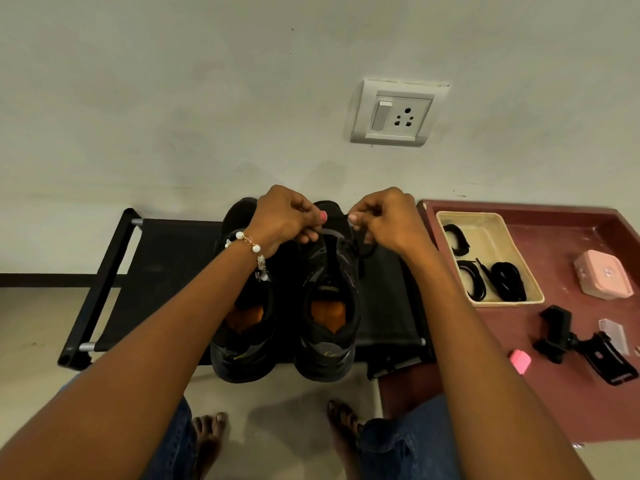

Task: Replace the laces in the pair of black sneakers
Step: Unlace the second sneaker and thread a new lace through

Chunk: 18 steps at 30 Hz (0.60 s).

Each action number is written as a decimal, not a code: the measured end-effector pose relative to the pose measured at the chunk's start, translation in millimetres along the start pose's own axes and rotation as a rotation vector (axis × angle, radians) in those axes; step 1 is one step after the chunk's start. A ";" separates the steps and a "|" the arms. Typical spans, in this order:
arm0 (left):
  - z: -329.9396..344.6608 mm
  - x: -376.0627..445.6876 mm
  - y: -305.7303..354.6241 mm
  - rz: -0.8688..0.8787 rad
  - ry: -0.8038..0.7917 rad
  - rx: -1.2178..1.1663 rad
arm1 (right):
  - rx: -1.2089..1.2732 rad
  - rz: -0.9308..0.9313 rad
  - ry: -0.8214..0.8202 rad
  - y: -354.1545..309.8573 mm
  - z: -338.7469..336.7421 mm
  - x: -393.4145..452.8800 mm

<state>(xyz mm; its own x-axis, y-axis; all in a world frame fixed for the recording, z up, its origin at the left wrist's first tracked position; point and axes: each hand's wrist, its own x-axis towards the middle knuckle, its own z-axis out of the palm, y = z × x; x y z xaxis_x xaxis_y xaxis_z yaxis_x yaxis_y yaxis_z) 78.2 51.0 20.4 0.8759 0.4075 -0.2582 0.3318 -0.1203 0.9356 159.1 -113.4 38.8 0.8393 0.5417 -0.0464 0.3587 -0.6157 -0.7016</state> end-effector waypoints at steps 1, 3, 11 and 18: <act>-0.7 1.6 -0.9 -0.003 -0.012 0.005 | -0.040 0.007 0.013 3.6 -1.6 0.6; 0.3 4.0 -2.4 -0.001 -0.030 0.015 | -0.085 0.020 -0.025 7.9 -1.1 1.1; 11.6 2.9 -5.5 -0.039 -0.001 -0.003 | 0.041 -0.050 -0.088 0.2 20.2 3.0; 13.2 -0.2 -13.8 -0.099 0.064 0.138 | -0.008 0.082 -0.056 7.6 30.8 7.7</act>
<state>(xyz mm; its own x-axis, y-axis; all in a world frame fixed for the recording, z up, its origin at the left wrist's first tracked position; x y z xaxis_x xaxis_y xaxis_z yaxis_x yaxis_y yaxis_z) 78.1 40.6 4.4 0.8140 0.4800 -0.3272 0.4640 -0.1985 0.8633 155.7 -96.3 11.2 0.8418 0.5205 -0.1431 0.2933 -0.6636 -0.6882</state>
